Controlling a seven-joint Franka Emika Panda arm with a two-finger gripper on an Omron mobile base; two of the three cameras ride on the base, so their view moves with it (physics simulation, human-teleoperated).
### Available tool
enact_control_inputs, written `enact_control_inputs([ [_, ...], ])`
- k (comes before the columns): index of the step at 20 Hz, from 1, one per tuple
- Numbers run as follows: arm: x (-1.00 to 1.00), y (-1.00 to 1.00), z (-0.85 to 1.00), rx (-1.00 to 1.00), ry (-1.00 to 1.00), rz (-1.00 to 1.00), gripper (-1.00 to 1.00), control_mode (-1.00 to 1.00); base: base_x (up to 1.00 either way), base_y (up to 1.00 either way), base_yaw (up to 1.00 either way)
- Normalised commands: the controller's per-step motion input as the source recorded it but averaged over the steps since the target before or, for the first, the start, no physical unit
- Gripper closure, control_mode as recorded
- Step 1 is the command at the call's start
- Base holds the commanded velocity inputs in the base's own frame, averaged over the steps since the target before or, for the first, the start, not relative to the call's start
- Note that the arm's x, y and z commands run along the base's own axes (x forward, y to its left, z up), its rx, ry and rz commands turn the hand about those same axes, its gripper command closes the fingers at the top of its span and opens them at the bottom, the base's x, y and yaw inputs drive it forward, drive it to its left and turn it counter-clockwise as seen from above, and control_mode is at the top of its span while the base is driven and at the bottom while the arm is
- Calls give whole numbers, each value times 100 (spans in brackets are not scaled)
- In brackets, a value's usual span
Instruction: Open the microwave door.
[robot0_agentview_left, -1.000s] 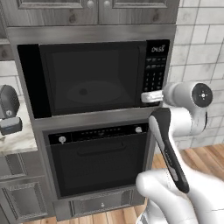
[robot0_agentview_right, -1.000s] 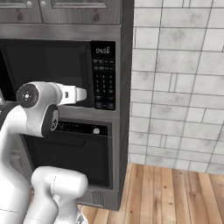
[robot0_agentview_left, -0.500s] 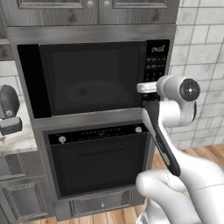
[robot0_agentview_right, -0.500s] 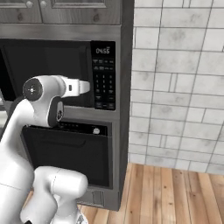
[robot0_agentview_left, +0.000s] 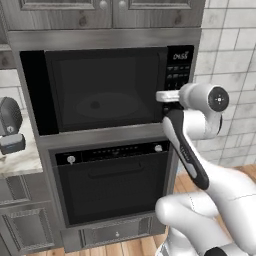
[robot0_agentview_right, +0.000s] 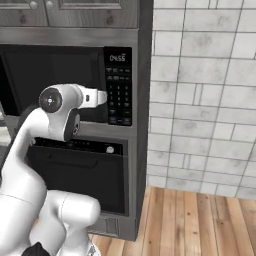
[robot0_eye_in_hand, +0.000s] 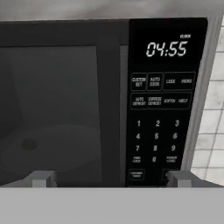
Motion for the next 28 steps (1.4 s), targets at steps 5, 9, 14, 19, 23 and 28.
enact_control_inputs([
  [5, 57, 0, -2, 4, 0, 0, -100, -100, 0, 0, 0],
  [9, 51, 0, 0, 0, 0, 0, -100, -100, 0, 0, 0],
  [14, 51, 0, -2, 0, 0, 0, -100, -100, 0, 0, 0],
  [19, 47, 0, 0, 0, 0, 0, -100, -100, 0, 0, 0],
  [23, 54, 0, -6, 0, 0, 0, -100, -100, 0, 0, 0],
  [28, 54, 0, -5, 0, 0, 0, -100, -100, 0, 0, 0],
])
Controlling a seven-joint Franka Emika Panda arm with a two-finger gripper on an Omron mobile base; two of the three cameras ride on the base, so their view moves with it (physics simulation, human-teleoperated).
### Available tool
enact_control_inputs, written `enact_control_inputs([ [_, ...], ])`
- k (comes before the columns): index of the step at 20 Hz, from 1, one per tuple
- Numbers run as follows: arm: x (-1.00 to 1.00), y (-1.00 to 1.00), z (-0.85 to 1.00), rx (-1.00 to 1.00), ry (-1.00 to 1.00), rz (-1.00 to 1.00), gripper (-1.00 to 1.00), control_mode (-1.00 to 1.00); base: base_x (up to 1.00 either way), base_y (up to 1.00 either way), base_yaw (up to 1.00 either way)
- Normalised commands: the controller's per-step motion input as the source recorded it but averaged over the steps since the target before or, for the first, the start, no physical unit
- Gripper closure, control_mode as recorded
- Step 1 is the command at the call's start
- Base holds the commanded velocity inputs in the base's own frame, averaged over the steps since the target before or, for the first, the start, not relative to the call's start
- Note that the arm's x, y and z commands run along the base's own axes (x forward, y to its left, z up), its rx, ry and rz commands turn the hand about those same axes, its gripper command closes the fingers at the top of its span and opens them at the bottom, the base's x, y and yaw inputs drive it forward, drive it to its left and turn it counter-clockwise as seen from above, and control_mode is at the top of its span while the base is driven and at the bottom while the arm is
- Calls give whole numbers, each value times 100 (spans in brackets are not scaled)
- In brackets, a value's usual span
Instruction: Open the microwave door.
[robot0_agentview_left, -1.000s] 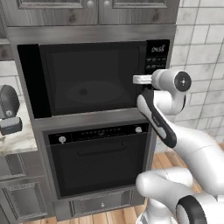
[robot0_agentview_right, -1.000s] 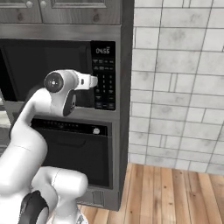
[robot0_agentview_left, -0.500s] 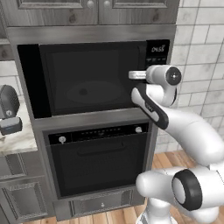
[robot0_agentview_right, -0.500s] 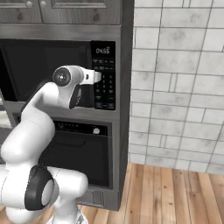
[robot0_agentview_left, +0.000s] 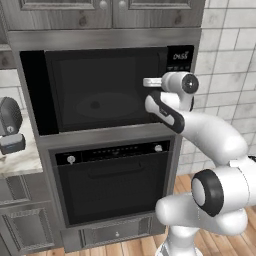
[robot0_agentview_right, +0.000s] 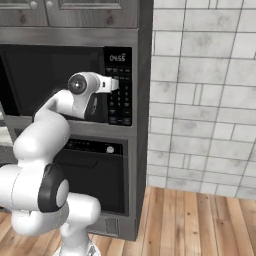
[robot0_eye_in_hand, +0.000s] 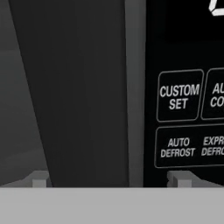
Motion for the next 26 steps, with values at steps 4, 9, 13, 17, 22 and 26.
enact_control_inputs([
  [4, 49, 0, 0, 0, 0, 1, -100, -100, 0, 0, 0],
  [9, 45, 0, 0, 0, 0, 1, -100, -100, 0, 0, 0],
  [13, 9, 0, 0, 0, 0, 0, 100, -100, 0, 0, 0],
  [17, -1, 0, 0, 0, 0, 0, 100, -100, 0, 0, 0],
  [22, -33, 0, 5, 0, -1, 0, 100, -100, 0, 0, 0],
  [26, -62, -2, 28, 0, 0, 0, 100, -100, 0, 0, 0],
])
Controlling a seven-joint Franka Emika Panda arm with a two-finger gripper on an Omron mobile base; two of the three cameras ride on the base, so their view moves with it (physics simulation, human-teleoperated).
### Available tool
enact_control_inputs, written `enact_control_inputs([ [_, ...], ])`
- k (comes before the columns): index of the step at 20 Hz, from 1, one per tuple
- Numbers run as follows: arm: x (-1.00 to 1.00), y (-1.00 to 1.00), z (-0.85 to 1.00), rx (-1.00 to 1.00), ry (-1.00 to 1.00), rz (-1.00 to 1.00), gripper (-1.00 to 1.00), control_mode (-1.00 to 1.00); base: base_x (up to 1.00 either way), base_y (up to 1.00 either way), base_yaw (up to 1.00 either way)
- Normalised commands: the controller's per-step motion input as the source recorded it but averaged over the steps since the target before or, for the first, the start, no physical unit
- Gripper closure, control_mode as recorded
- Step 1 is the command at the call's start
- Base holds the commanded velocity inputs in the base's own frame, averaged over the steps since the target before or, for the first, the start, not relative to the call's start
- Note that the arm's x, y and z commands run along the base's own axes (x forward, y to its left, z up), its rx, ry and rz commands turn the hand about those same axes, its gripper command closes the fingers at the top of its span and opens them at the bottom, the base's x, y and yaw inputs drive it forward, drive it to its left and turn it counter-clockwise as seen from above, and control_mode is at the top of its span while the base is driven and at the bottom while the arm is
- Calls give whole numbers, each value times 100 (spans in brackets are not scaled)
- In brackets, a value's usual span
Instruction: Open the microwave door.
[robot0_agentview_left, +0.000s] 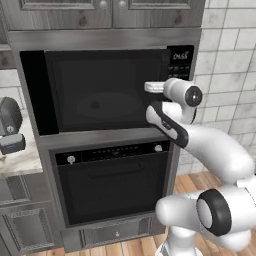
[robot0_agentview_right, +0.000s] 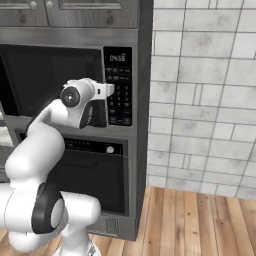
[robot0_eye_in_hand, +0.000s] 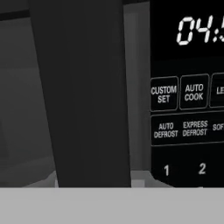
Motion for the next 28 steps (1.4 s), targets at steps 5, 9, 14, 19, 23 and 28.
enact_control_inputs([
  [5, -79, -4, 43, 1, 0, 0, 100, -100, 0, 0, 0],
  [9, -88, 0, 55, 0, 0, 0, 100, -100, 0, 0, 0],
  [14, -95, 0, 66, 0, 0, 0, 100, -100, 0, 0, 0],
  [19, -95, 4, 69, 0, 0, 0, 100, -100, 0, 0, 0],
  [23, -89, 28, 69, -1, -1, 0, 100, -100, 0, 0, 0],
  [28, -82, 55, 57, -1, 0, 0, -100, -100, 0, 0, 0],
])
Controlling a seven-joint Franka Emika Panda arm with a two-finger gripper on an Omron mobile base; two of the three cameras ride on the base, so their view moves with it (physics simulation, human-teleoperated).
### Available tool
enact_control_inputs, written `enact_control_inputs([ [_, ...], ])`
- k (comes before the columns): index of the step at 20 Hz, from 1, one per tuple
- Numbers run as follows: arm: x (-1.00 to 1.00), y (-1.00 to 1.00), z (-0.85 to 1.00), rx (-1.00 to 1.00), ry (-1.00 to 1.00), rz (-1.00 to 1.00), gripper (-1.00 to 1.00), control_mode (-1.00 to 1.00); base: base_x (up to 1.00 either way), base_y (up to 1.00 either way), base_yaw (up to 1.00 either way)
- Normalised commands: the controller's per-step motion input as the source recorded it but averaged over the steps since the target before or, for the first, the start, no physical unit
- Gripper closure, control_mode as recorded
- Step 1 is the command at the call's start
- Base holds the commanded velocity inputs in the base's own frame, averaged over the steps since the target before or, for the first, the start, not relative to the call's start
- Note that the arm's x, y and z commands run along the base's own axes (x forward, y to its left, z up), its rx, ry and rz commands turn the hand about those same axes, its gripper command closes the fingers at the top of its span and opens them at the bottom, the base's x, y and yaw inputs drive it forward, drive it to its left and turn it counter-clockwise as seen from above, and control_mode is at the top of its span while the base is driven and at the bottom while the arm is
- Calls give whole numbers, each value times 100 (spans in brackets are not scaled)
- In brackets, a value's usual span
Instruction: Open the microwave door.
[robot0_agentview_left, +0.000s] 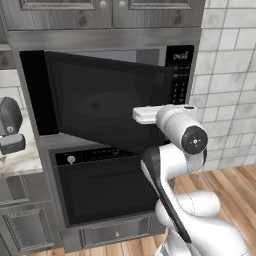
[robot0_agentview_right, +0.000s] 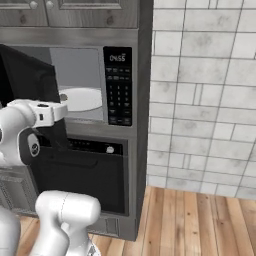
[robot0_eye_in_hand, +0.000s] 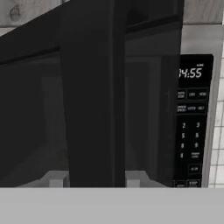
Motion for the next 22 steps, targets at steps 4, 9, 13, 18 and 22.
enact_control_inputs([
  [4, -75, 63, 56, -4, 0, 0, -100, -100, 0, 0, 0],
  [9, -63, 59, 34, -5, 0, 0, -100, -100, 0, 0, 0],
  [13, -62, 12, 3, -1, -10, 1, -100, -100, 0, 0, 0],
  [18, -91, -35, 12, 1, -2, 0, -100, -100, 0, 0, 0],
  [22, -76, -78, 22, 8, 3, 0, -100, -100, 0, 0, 0],
])
